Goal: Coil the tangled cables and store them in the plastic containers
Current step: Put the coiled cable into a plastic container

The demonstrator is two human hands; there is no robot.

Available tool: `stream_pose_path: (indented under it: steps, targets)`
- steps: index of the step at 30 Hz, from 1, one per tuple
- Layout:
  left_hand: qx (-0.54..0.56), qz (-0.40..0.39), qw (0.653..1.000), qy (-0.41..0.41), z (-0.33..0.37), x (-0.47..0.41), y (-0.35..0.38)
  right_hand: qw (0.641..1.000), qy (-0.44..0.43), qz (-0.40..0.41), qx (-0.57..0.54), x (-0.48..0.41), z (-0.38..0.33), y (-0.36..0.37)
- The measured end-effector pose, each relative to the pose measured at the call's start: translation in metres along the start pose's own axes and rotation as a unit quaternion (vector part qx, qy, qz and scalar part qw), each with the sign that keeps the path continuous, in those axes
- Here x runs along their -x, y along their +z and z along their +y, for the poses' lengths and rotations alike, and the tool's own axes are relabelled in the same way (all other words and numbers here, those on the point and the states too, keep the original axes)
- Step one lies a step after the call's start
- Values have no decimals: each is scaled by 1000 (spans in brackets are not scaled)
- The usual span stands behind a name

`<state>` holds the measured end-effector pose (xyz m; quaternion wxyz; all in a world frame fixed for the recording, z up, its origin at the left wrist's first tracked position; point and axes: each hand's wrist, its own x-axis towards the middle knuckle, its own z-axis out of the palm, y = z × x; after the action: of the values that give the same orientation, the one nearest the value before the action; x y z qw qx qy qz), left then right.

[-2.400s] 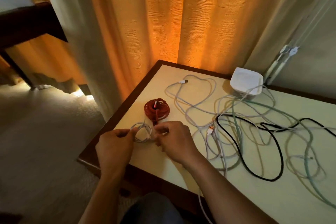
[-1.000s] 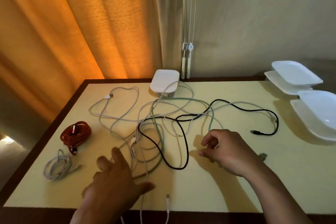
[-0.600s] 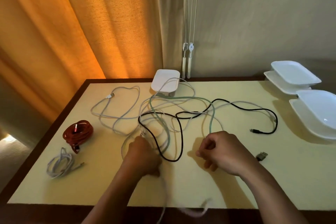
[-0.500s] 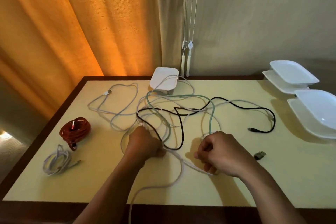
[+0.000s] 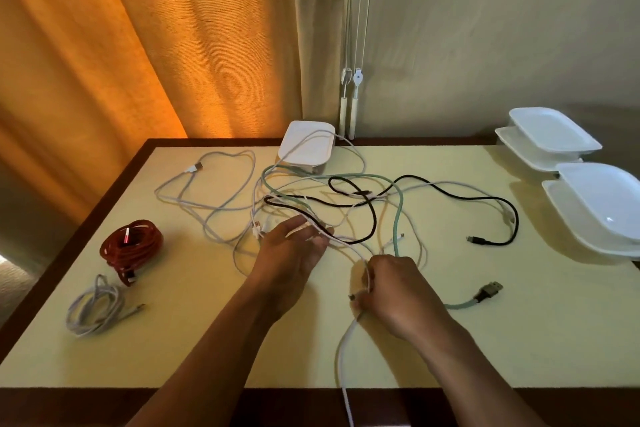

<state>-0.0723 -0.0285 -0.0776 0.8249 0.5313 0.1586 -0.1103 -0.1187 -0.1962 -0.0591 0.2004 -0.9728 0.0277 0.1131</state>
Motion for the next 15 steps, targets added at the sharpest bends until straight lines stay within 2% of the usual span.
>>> stream_pose_path:
  steps: [4, 7, 10, 12, 15]
  targets:
    - [-155, -22, 987, 43, -2, 1, 1, 997, 33, 27, -69, -15, 11, 3]
    - [-295, 18, 951, 88, 4, 3, -1, 991, 33, 113, -69, -26, 22, -3]
    - [-466, 45, 863, 191, 9, 7, -6, 964, 28, 244, -104, -36, 31, -13]
    - [-533, 3, 806, 257, 10, 10, -12, 943, 26, 298, -148, -40, 36, -19]
    - [-625, -111, 732, 246, 2, 14, -15, 944, 53, 240, -218, -38, 41, -25]
